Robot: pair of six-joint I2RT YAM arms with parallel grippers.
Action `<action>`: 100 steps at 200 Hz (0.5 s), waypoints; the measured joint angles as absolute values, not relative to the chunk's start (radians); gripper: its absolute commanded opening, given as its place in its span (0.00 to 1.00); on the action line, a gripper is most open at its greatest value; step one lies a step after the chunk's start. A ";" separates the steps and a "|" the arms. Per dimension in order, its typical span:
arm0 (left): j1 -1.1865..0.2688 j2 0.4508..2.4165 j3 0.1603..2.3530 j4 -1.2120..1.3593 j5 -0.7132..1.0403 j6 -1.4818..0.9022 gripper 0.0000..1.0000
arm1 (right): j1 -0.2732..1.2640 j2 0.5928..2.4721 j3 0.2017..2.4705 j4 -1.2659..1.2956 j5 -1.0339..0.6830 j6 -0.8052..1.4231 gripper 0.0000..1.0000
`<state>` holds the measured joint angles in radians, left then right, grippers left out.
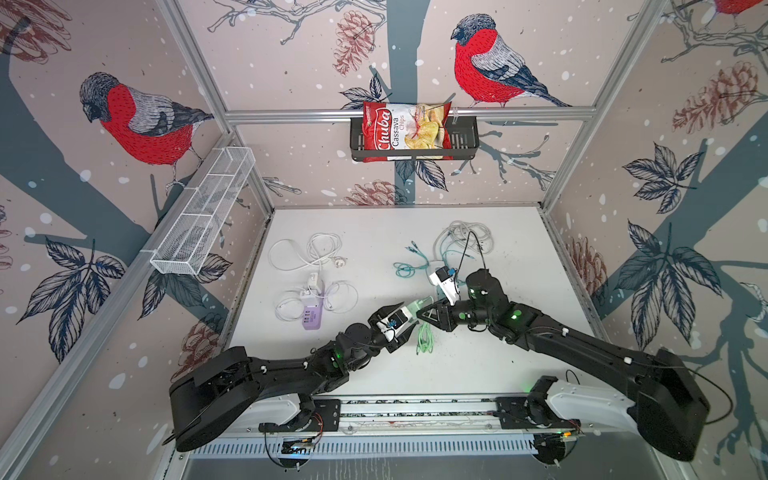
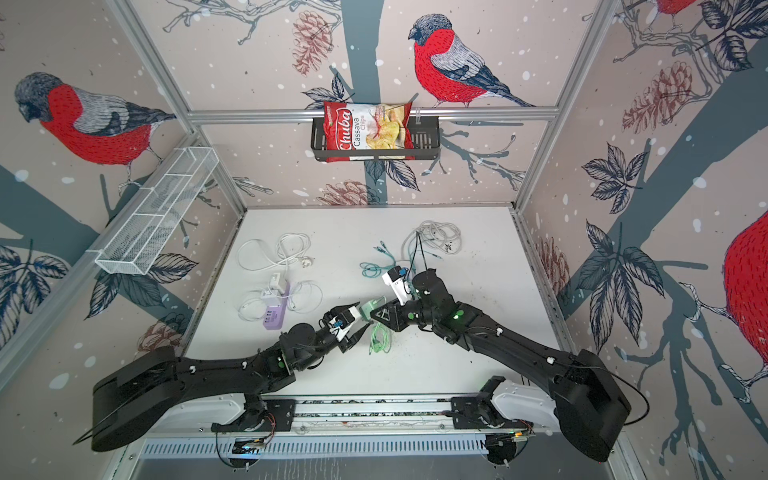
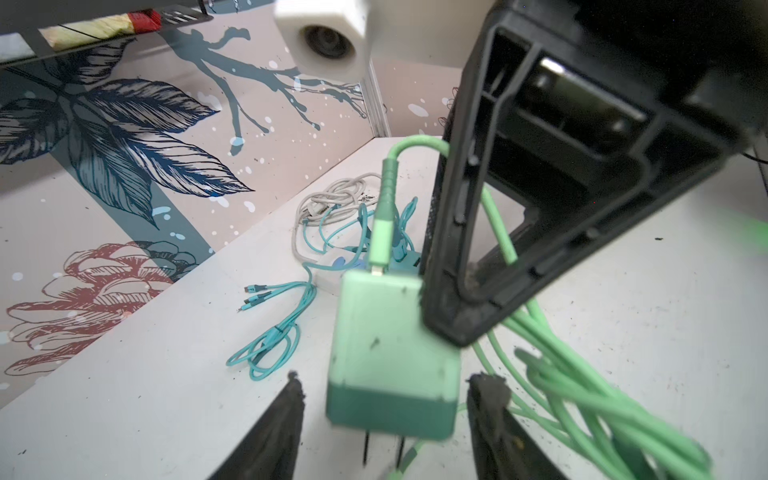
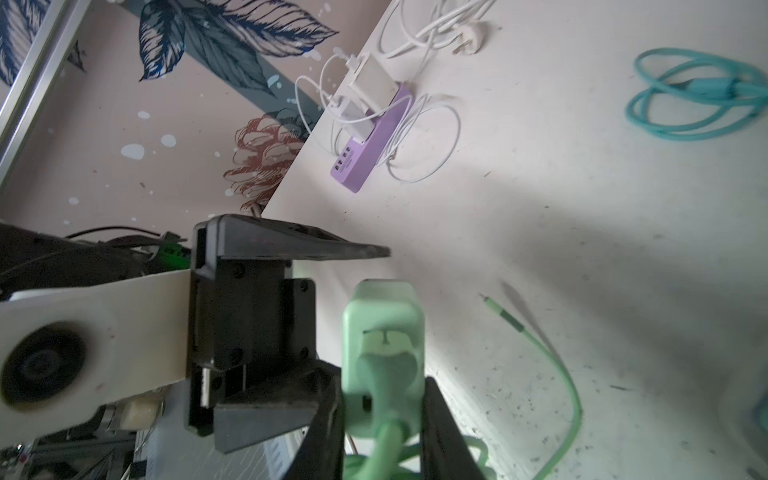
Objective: Insert the plug
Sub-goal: 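Open the left gripper and raise it away while the right gripper holds the charger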
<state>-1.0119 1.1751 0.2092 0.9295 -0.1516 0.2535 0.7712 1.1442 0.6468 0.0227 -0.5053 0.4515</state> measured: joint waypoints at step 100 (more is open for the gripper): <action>-0.844 1.216 0.315 0.871 -0.228 0.234 0.66 | 0.630 0.912 0.552 -0.225 -0.371 0.503 0.13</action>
<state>-0.8440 1.2160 0.3145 0.8711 -0.2276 0.2337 0.6296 0.9115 0.5518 -0.2249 -0.3706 0.5034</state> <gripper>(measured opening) 0.676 0.265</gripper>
